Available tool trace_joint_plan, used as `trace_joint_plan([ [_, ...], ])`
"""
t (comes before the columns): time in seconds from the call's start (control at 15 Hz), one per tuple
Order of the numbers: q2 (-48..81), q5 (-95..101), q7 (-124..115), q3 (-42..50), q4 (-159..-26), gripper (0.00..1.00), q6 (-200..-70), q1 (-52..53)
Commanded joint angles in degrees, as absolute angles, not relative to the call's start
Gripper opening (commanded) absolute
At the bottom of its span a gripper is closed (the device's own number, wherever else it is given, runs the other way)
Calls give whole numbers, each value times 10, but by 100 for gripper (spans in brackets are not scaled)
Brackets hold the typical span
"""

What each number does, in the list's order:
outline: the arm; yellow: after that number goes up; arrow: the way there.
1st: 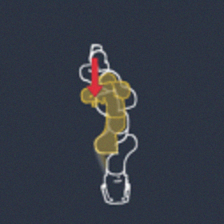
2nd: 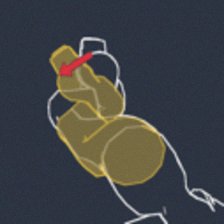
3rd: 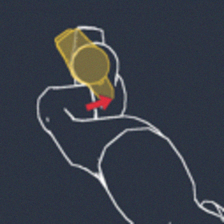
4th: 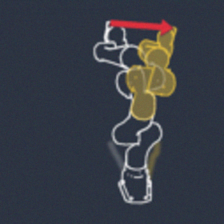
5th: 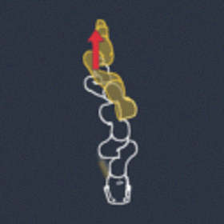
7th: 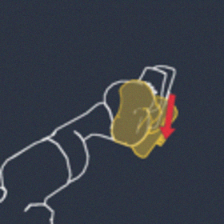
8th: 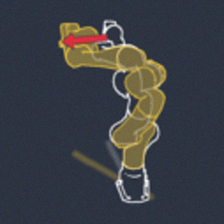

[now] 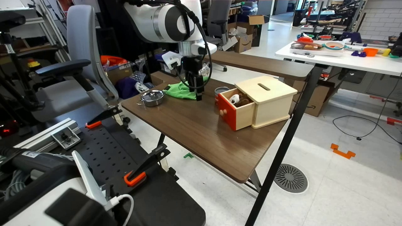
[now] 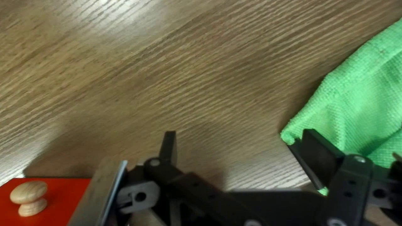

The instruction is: Fold the green towel on the table.

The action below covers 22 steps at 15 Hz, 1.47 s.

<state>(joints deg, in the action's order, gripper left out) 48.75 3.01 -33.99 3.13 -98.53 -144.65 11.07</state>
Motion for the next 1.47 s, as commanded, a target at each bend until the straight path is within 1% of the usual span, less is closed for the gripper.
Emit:
trace_joint_plan([
  [0.0,541,24,-336,49,-916,100,-1414,134],
  [0.53,597,19,-334,45,-849,100,-1410,152],
  [0.6,602,19,-335,46,-842,89,-1409,152],
  [0.67,607,19,-337,49,-835,72,-1407,153],
  [0.8,614,20,-338,51,-823,58,-1405,152],
  [0.87,615,21,-340,53,-819,49,-1396,151],
  [0.93,614,21,-340,55,-817,43,-1391,150],
  [1.13,614,23,-342,61,-813,19,-1385,148],
  [1.27,611,23,-342,64,-816,5,-1383,147],
  [1.33,606,23,-342,66,-821,1,-1380,146],
  [1.4,600,23,-341,68,-829,0,-1375,144],
])
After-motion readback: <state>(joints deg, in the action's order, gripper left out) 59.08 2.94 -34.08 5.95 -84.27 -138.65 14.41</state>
